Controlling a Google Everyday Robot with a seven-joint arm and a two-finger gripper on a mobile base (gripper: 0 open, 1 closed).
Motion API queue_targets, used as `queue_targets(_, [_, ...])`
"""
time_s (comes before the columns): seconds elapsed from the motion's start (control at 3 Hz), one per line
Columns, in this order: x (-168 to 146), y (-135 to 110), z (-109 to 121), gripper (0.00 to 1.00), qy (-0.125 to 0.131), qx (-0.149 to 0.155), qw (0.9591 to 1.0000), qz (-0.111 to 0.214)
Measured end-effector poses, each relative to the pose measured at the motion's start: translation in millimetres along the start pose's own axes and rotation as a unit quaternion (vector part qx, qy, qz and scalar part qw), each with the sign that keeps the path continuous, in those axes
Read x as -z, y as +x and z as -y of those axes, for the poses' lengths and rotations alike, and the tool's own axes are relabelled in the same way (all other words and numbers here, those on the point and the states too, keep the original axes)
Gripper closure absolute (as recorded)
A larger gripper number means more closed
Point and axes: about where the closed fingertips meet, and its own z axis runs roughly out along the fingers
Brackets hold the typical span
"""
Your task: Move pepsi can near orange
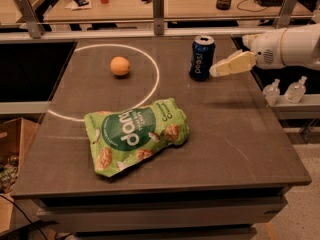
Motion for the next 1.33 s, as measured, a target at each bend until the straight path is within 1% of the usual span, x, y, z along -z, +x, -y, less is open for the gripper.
queue_targets(0.33, [-30, -11, -11, 0.0, -0.01, 0.026, 0.9991, 0.033])
queue_targets(0.67, [-68, -10, -15, 0.0, -0.011, 0.04, 0.9983, 0.042])
queue_targets(1.0, [-80, -11, -14, 0.0, -0.01, 0.039, 0.998, 0.049])
queue_targets(1.33, [-84, -13, -11, 0.17, -0.011, 0.036, 0.9975, 0.06])
